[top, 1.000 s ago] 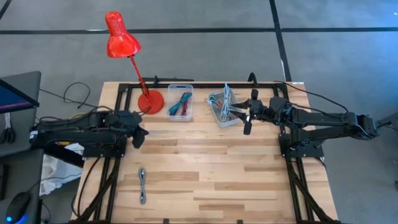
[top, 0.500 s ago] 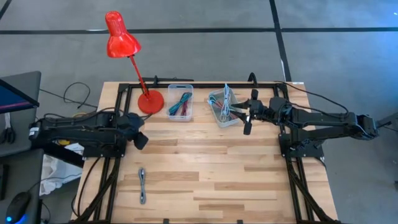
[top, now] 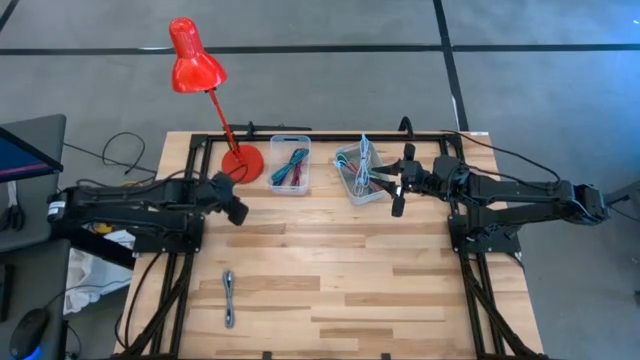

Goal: Pick & Place USB Port
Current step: Put the black patterned USB cable into the transparent bin

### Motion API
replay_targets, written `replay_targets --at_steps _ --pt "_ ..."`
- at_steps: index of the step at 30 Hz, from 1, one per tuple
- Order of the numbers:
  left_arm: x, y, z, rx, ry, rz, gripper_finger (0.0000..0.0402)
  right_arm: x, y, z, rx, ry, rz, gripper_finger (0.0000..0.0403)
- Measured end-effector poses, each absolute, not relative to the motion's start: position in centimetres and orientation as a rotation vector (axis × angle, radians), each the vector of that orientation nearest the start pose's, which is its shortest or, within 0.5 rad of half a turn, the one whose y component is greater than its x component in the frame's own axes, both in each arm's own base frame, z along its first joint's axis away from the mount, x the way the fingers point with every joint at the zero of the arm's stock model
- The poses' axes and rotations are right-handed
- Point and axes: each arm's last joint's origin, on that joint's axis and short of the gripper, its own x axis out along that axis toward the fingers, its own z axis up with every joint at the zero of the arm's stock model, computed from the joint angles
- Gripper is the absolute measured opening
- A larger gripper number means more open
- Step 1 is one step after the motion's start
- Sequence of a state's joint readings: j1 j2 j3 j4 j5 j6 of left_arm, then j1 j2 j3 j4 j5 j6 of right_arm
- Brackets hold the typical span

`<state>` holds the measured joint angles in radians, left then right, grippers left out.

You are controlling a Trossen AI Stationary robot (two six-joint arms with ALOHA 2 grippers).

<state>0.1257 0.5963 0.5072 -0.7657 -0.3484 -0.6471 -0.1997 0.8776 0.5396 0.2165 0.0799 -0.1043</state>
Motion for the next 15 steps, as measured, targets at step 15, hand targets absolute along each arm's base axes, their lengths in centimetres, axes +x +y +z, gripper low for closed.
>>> replay_targets --at_steps 15 --pt "14.9 2.1 22.0 -0.419 0.663 0.340 0.0012 19.4 -4.2 27.0 -0.096 0.143 -0.273 0.0118"
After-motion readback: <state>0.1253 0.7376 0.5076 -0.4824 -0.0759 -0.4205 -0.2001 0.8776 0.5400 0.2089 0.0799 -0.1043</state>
